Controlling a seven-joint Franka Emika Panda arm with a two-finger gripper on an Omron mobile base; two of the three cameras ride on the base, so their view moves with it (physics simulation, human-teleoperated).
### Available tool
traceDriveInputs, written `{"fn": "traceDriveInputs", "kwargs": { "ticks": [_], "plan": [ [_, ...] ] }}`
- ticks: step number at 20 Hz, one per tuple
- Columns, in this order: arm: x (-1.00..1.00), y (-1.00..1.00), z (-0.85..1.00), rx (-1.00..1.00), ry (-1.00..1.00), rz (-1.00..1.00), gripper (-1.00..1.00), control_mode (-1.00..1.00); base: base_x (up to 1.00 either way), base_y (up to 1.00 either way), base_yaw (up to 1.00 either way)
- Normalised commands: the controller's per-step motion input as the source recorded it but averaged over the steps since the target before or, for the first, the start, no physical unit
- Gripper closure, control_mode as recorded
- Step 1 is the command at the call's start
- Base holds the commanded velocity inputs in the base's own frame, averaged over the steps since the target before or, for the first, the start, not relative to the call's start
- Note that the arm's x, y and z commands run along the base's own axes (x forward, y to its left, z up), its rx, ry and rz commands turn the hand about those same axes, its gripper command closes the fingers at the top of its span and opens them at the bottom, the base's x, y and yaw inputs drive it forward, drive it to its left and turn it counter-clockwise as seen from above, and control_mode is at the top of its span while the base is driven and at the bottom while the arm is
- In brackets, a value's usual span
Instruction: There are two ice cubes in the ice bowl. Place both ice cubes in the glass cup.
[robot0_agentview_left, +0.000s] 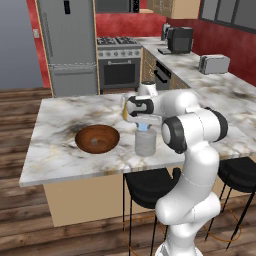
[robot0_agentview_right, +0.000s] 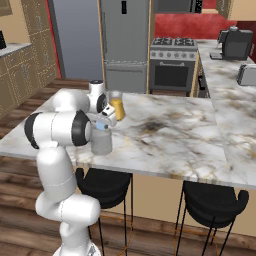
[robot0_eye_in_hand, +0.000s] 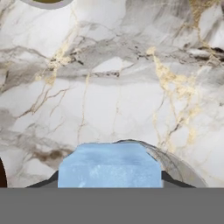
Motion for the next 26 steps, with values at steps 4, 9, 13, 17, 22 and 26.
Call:
{"fn": "traceDriveInputs", "kwargs": {
  "ticks": [4,9,13,17,22,26],
  "plan": [
    [0.00,0.00,-0.25,0.00,0.00,0.00,1.00,-1.00,0.00,0.00,0.00],
    [-0.34,0.00,-0.06,0.00,-0.06,0.00,1.00,-1.00,0.00,0.00,0.00],
    [-0.22,0.00,0.02,0.00,-0.08,0.00,1.00,-1.00,0.00,0.00,0.00],
    [-0.26,0.00,0.00,0.00,-0.07,0.00,1.00,-1.00,0.00,0.00,0.00],
    [-0.22,0.00,-0.03,0.00,-0.02,0.00,1.00,-1.00,0.00,0.00,0.00],
    [-0.01,0.00,-0.15,0.00,0.00,0.00,1.00,-1.00,0.00,0.00,0.00]
  ]
}}
